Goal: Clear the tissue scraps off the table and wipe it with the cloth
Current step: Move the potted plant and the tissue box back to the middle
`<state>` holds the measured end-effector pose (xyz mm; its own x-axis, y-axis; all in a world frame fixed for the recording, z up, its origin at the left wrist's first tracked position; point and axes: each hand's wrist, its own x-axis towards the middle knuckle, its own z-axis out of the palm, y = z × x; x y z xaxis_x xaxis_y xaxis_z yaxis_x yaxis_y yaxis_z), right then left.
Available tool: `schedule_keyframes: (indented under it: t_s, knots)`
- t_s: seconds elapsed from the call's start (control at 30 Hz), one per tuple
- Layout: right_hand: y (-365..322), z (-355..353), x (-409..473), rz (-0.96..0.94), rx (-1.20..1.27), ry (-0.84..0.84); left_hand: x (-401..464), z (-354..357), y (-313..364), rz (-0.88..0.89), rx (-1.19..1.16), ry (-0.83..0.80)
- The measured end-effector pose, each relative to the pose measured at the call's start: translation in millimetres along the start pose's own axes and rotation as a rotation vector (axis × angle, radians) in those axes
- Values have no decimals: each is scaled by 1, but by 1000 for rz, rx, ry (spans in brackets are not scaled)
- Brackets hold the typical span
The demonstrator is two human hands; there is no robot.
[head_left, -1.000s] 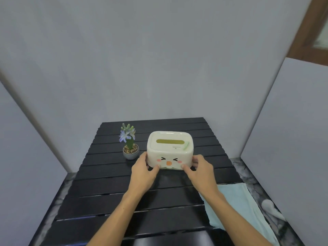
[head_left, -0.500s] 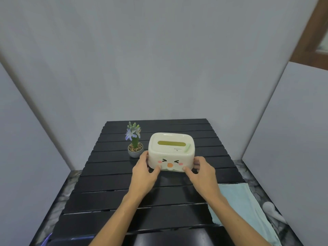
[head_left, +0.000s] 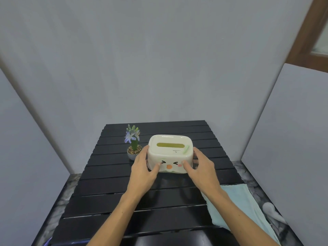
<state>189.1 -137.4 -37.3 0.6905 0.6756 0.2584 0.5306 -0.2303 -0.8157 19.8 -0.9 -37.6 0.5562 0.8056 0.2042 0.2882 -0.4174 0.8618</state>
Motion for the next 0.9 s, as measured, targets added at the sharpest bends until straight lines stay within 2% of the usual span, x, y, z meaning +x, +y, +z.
schedule_keyframes:
  t_s: [0.47, 0.9]
  knots:
    - [11, 8, -2, -60, -209, -34, -6, 5, 1, 17, 87, 48]
    - [17, 19, 25, -84, -182, -96, 2, 7, -2, 11, 92, 146]
